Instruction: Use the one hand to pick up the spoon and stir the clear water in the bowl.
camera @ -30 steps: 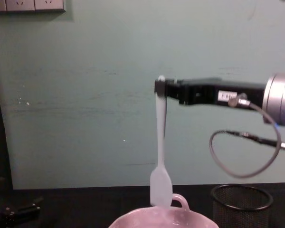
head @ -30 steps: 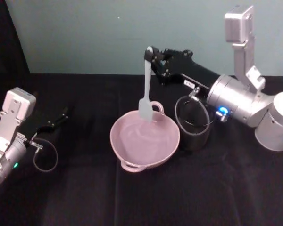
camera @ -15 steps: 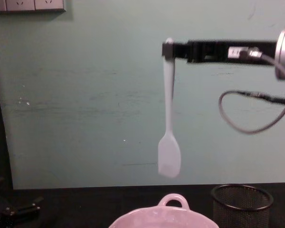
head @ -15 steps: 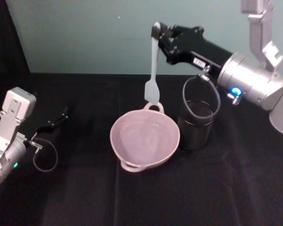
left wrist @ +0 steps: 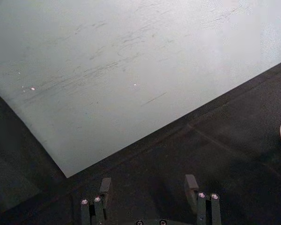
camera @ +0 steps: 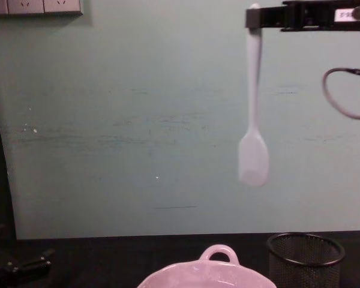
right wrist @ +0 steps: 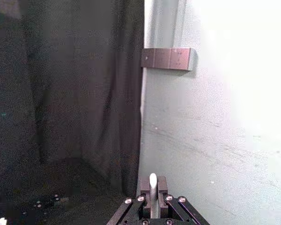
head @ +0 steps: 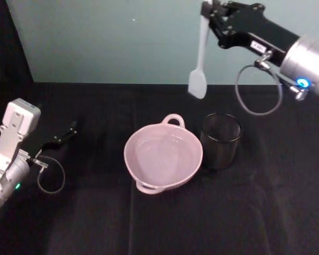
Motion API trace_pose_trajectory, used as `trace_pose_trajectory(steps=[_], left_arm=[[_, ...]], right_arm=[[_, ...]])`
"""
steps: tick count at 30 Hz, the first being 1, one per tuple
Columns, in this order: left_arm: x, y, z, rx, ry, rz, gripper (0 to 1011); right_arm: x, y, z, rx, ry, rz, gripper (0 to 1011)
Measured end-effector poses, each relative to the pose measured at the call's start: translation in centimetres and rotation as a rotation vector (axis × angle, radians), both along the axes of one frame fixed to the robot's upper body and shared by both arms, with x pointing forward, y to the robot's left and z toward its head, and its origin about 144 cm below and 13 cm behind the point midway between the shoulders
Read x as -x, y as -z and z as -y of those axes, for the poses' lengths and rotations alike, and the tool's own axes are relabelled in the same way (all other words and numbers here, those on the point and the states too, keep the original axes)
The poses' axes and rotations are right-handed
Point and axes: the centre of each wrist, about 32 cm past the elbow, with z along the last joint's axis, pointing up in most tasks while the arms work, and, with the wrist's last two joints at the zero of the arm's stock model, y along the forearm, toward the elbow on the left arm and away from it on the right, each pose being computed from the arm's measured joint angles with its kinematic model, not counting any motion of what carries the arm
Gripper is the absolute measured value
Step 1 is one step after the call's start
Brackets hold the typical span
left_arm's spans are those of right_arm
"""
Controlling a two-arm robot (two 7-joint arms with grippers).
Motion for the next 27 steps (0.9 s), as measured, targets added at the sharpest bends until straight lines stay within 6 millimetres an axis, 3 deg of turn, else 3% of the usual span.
trace_pose_trajectory(steps=[13,27], left_arm=[[0.0,0.0,0.0,0.000,0.000,0.000,1011],[0.0,0.0,0.0,0.000,0.000,0.000,1011]], right_arm=[[0.6,-0.3,3.0,-0.007,0.076,-0.002,97],[0.7,3.5,4.5,-0.041,0.123,-0.133,98]])
